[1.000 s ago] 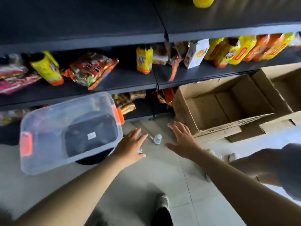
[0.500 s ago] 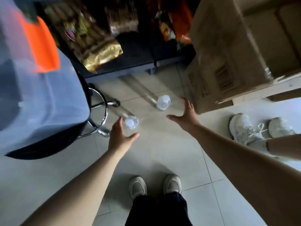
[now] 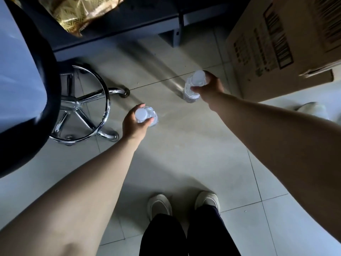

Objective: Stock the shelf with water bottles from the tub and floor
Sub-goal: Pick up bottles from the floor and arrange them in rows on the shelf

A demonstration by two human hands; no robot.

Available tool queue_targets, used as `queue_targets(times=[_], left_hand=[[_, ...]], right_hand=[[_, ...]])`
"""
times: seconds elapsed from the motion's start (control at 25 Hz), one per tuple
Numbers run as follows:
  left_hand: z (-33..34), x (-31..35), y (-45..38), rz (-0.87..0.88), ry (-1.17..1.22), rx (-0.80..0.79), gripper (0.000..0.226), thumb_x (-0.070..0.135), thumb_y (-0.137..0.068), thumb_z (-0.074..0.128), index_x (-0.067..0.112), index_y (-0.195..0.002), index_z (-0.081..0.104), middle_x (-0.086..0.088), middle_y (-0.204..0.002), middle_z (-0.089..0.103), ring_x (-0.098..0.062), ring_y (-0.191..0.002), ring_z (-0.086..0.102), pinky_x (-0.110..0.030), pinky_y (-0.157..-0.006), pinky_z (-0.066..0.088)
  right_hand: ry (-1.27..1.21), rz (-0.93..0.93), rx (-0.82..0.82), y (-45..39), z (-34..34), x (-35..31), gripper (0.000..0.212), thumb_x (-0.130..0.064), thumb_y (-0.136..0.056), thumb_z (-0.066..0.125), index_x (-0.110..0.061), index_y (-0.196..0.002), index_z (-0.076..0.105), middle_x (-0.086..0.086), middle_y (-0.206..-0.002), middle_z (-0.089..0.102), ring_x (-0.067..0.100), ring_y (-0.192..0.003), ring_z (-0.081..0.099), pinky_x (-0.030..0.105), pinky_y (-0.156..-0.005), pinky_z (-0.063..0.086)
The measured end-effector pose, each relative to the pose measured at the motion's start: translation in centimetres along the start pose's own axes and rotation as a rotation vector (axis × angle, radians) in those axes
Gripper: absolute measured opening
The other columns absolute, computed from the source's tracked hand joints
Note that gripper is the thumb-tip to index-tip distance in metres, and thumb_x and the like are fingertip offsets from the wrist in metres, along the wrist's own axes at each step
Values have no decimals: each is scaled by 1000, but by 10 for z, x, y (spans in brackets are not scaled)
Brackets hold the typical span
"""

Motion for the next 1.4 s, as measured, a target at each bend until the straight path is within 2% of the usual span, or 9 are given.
queue_targets(times=[0.32,0.52,0.76,0.92,1.0,1.12,1.24,1.32,1.4], left_hand=[[-24,8,35,32,-12,90,44,33,-73,78,18,-112,64,-8,-101,69,-27,-95,60,-25,-76,42],[-49,50,107,87,42,89,49,30,-69,81,15,-112,65,-9,-105,66,-29,-94,61,-33,-84,47],[-142,146,229,89,304,190,42,20,-69,81,16,-107,65,3,-103,68,-8,-93,59,-9,-78,38],[-252,248,285,162,502,160,38,32,-60,76,18,-94,68,4,-86,70,-2,-75,61,-14,-75,47],[-329,302,318,198,535,236,27,33,-59,79,18,-80,69,2,-73,70,-12,-66,60,-26,-68,49],[-448,383,362,279,615,355,25,36,-54,83,18,-56,65,13,-51,63,-5,-55,55,-21,-56,44],[-568,460,411,416,675,405,30,46,-47,81,22,-60,69,11,-58,65,-9,-59,57,-29,-61,46],[-643,501,440,500,685,407,25,34,-55,87,19,-66,70,4,-67,69,-12,-64,60,-31,-65,49],[-703,533,463,530,640,334,25,26,-63,85,16,-83,73,2,-81,72,-10,-72,64,-23,-64,51]], right_hand=[[156,-132,-35,33,-5,-15,51,-21,-80,71,-19,-128,54,5,-126,59,22,-114,56,27,-88,45],[145,-287,-100,123,-41,-70,50,-18,-78,73,-16,-124,56,-1,-124,60,15,-114,55,26,-92,44],[-34,-398,-86,249,-131,-202,29,-20,-79,71,-27,-104,58,-3,-105,65,18,-105,60,37,-94,47],[-123,-527,-85,339,-196,-337,22,-14,-81,70,-28,-91,57,-5,-95,66,13,-99,61,26,-87,48],[-168,-588,-94,395,-232,-414,20,-13,-82,70,-27,-90,58,-8,-92,66,8,-90,61,13,-75,46],[-152,-714,-147,477,-274,-533,20,-16,-82,70,-27,-97,60,-7,-98,68,5,-91,62,11,-66,47],[-132,-928,-241,578,-306,-664,20,-9,-83,67,-25,-91,59,-5,-97,67,8,-89,62,21,-68,51],[-149,-1056,-293,647,-319,-737,19,-3,-87,61,-22,-89,59,-2,-94,67,10,-86,61,29,-77,49],[-161,-1115,-344,700,-322,-788,20,-3,-91,56,-23,-91,59,-5,-91,67,6,-81,63,25,-71,51]])
Point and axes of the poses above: each hand's wrist, its own y-axis away from the middle knuckle, its own z-axis out of the palm, x = y × z, the point moved 8 cm from there along -y, towards the middle knuckle
